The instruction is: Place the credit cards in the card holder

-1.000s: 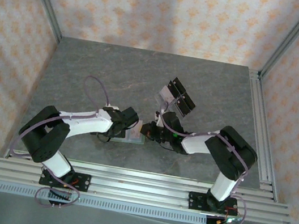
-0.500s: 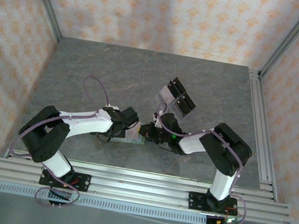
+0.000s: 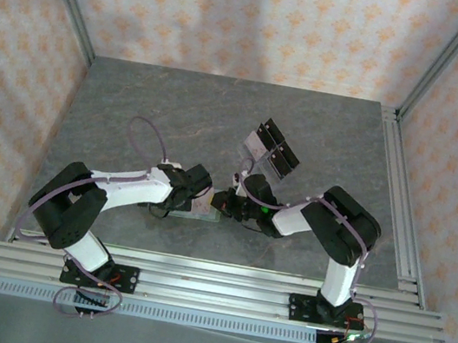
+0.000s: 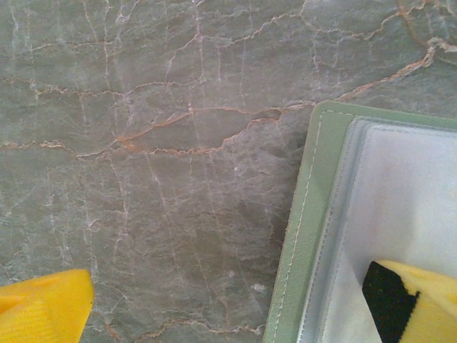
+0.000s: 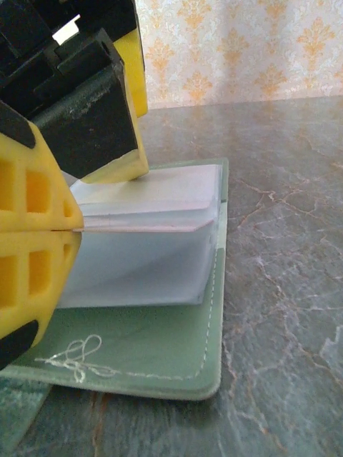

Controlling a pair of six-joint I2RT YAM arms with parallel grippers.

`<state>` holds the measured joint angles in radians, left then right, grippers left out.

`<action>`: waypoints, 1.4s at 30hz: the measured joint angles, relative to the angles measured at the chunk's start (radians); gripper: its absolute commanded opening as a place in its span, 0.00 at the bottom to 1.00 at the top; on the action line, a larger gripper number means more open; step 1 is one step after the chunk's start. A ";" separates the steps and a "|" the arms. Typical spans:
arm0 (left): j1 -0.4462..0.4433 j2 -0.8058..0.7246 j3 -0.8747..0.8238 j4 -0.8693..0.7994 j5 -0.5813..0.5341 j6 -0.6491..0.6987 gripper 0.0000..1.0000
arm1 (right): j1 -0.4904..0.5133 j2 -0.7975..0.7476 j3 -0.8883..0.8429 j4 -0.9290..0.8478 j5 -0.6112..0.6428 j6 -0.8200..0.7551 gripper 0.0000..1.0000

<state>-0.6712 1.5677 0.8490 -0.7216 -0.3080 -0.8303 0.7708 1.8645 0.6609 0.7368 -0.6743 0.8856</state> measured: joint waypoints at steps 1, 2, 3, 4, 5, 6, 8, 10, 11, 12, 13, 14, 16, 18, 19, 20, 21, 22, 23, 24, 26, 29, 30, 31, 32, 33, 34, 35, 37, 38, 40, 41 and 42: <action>0.000 0.000 0.000 0.000 0.000 0.000 1.00 | 0.000 0.003 0.000 0.003 0.000 0.002 0.00; 0.000 0.000 0.000 0.000 -0.002 0.000 1.00 | 0.001 0.006 0.000 0.006 0.000 0.003 0.00; 0.000 0.000 0.000 -0.001 -0.005 0.000 1.00 | 0.001 0.010 0.002 0.008 -0.002 0.005 0.00; 0.000 0.000 -0.001 -0.001 -0.007 0.000 1.00 | 0.001 0.013 0.003 0.010 -0.004 0.005 0.00; 0.000 0.000 -0.001 -0.002 -0.008 0.000 1.00 | 0.001 0.015 0.004 0.011 -0.005 0.005 0.00; 0.000 0.000 -0.002 -0.003 -0.009 0.000 1.00 | 0.001 0.016 0.006 0.013 -0.007 0.005 0.00; 0.000 0.000 -0.002 -0.003 -0.011 0.000 1.00 | 0.002 0.020 0.007 0.019 -0.007 0.008 0.00; 0.000 0.000 -0.002 -0.004 -0.013 0.000 1.00 | 0.002 0.024 0.008 0.023 -0.008 0.013 0.00; 0.000 0.000 -0.002 -0.004 -0.014 0.000 1.00 | 0.002 0.025 0.008 0.027 -0.008 0.017 0.00; 0.000 0.000 -0.002 -0.004 -0.014 0.000 1.00 | 0.002 0.026 0.008 0.031 -0.008 0.021 0.00; 0.000 0.000 -0.002 -0.004 -0.014 0.000 1.00 | 0.002 0.026 0.008 0.035 -0.009 0.024 0.00; 0.000 0.000 -0.002 -0.005 -0.014 0.000 1.00 | 0.003 0.026 0.008 0.044 -0.011 0.031 0.00; 0.000 0.000 -0.002 -0.005 -0.014 0.000 1.00 | 0.004 0.026 0.008 0.063 -0.012 0.041 0.00; 0.000 0.000 -0.002 -0.005 -0.014 0.000 1.00 | 0.004 0.027 0.008 0.082 -0.014 0.054 0.00; 0.000 0.000 -0.002 -0.005 -0.014 0.000 1.00 | 0.005 0.028 0.006 0.092 -0.014 0.058 0.00; 0.000 0.000 -0.002 -0.005 -0.014 0.000 1.00 | 0.006 0.030 0.004 0.104 -0.014 0.064 0.00; 0.000 -0.001 -0.002 -0.005 -0.014 0.000 1.00 | 0.006 0.031 0.002 0.113 -0.014 0.069 0.00; 0.000 -0.002 -0.002 -0.006 -0.014 0.000 1.00 | 0.008 0.033 0.000 0.121 -0.014 0.073 0.00; 0.000 -0.002 -0.002 -0.006 -0.014 0.000 1.00 | 0.008 0.036 -0.002 0.126 -0.014 0.077 0.00; 0.000 -0.002 -0.002 -0.007 -0.014 0.000 1.00 | 0.008 0.040 -0.002 0.129 -0.015 0.080 0.00; 0.000 -0.002 -0.002 -0.007 -0.014 0.000 1.00 | 0.008 0.048 -0.002 0.133 -0.014 0.084 0.00; 0.000 -0.002 -0.004 -0.006 -0.014 0.000 1.00 | 0.008 0.053 -0.006 0.144 -0.014 0.087 0.00; 0.000 -0.002 -0.004 -0.006 -0.014 0.000 1.00 | 0.008 0.054 -0.009 0.147 -0.014 0.088 0.00; 0.000 -0.002 -0.005 -0.006 -0.014 0.000 1.00 | 0.008 0.054 -0.013 0.153 -0.014 0.088 0.00; 0.000 -0.003 -0.005 -0.006 -0.014 0.000 1.00 | 0.008 0.054 -0.019 0.159 -0.014 0.088 0.00; 0.000 -0.003 -0.005 -0.006 -0.014 0.000 1.00 | 0.008 0.054 -0.024 0.163 -0.014 0.088 0.00; 0.000 -0.004 -0.005 -0.006 -0.014 0.000 1.00 | 0.008 0.054 -0.030 0.169 -0.013 0.088 0.00; 0.000 -0.004 -0.005 -0.006 -0.014 0.000 1.00 | 0.008 0.054 -0.037 0.174 -0.010 0.088 0.00; 0.000 -0.004 -0.006 -0.006 -0.014 0.000 1.00 | 0.008 0.054 -0.048 0.181 -0.006 0.088 0.00; 0.000 -0.004 -0.006 -0.006 -0.014 0.000 1.00 | 0.008 0.054 -0.051 0.184 -0.006 0.088 0.00; 0.000 -0.004 -0.006 -0.006 -0.014 0.000 1.00 | 0.008 0.054 -0.053 0.188 -0.006 0.089 0.00; 0.000 -0.004 -0.006 -0.006 -0.014 0.000 1.00 | 0.008 0.054 -0.053 0.191 -0.006 0.091 0.00; 0.000 -0.004 -0.006 -0.006 -0.014 0.000 1.00 | 0.008 0.054 -0.053 0.193 -0.006 0.091 0.00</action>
<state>-0.6712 1.5639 0.8433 -0.7280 -0.3222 -0.8299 0.7792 1.9182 0.6079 0.9298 -0.6804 0.9764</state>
